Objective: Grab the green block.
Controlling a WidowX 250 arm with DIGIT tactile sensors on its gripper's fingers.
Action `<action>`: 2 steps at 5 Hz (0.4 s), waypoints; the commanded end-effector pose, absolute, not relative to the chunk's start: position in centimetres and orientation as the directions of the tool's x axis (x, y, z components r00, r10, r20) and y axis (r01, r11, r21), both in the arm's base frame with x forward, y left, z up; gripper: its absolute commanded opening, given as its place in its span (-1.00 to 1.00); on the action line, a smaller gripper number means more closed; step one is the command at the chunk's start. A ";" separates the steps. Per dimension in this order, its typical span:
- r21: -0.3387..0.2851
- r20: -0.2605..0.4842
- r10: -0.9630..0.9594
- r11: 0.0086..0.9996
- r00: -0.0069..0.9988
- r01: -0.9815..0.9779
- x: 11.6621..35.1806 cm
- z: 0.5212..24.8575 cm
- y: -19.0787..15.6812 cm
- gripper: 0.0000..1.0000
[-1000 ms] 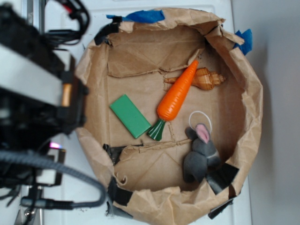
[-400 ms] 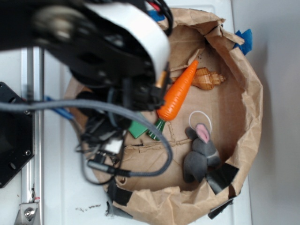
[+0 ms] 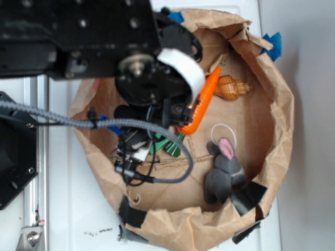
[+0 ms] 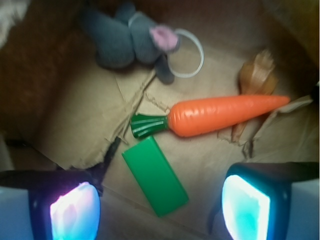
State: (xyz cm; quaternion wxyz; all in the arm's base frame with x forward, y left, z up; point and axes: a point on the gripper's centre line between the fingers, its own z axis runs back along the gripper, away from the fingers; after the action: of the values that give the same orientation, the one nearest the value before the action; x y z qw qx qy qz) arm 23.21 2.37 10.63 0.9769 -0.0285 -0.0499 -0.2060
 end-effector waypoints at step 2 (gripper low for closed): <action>-0.087 0.118 -0.487 0.863 0.866 0.497 20.9 7.3 0.2 1.00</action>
State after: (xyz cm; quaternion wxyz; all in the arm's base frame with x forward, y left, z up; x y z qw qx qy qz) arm 20.65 0.97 6.72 0.9679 -0.0623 -0.0360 -0.2408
